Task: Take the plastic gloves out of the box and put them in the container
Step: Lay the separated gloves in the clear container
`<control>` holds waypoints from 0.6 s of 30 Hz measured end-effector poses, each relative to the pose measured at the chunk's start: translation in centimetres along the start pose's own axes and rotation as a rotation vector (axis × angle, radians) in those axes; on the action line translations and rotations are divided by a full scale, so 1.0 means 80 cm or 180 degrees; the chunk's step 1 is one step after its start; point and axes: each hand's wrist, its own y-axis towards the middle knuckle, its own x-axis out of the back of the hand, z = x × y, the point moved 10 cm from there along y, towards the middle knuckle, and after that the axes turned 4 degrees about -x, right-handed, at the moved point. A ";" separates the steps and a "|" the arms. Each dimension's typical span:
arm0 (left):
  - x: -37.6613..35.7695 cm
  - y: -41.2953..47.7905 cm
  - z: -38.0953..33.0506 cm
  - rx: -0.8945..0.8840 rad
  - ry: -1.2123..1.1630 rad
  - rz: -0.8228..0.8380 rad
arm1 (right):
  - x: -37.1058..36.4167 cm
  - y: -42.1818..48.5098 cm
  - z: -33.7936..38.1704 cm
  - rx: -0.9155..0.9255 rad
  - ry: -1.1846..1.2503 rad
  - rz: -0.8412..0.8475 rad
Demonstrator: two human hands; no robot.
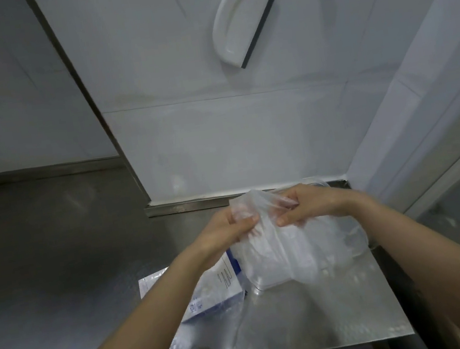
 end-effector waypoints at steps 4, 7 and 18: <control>-0.012 0.013 0.024 0.0218 0.0551 -0.0614 | 0.043 -0.002 -0.067 -0.0551 -0.0124 -0.0435; -0.024 0.026 0.022 0.0143 0.1487 -0.0729 | 0.054 -0.008 -0.092 -0.0507 -0.0027 -0.0819; 0.014 0.012 0.030 0.0251 0.1559 -0.1193 | 0.025 0.012 -0.110 -0.0388 0.0325 -0.1822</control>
